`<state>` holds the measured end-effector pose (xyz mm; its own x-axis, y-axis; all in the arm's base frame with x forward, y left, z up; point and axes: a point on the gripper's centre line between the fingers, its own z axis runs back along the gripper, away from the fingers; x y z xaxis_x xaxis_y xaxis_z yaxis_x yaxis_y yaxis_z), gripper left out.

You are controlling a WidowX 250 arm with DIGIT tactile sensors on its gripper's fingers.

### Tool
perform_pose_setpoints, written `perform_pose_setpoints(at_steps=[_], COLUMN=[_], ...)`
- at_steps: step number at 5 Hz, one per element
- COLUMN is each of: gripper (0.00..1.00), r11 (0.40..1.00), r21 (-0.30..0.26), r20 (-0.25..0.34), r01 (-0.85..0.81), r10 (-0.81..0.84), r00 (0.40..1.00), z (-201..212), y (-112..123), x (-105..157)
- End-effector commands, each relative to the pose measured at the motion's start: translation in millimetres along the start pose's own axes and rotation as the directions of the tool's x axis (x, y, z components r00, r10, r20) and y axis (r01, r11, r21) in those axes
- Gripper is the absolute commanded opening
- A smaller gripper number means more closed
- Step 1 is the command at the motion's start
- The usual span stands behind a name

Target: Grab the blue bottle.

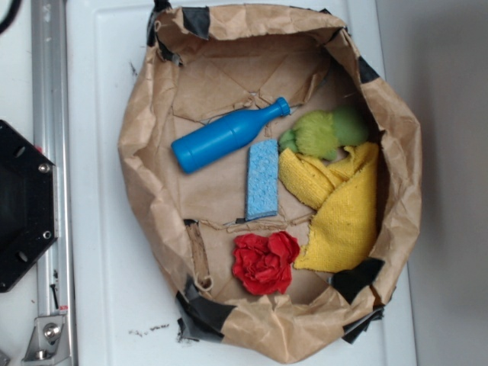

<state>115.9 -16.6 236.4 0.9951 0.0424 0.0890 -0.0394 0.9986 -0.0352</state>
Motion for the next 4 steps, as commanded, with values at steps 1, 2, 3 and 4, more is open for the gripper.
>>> perform_pose_setpoints(at_steps=[1, 2, 3, 4], gripper=[1.0, 1.0, 1.0, 1.0], r11=[1.0, 0.968, 0.967, 0.98], r21=[0.0, 0.239, 0.255, 0.196], r20=[0.0, 0.05, 0.079, 0.073], r01=[0.0, 0.082, 0.01, -0.03], r10=[0.0, -0.097, -0.031, 0.016], r00=[1.0, 0.994, 0.996, 0.997], z=[0, -53, -77, -94], y=[0, 34, 48, 67], x=[0, 39, 72, 96])
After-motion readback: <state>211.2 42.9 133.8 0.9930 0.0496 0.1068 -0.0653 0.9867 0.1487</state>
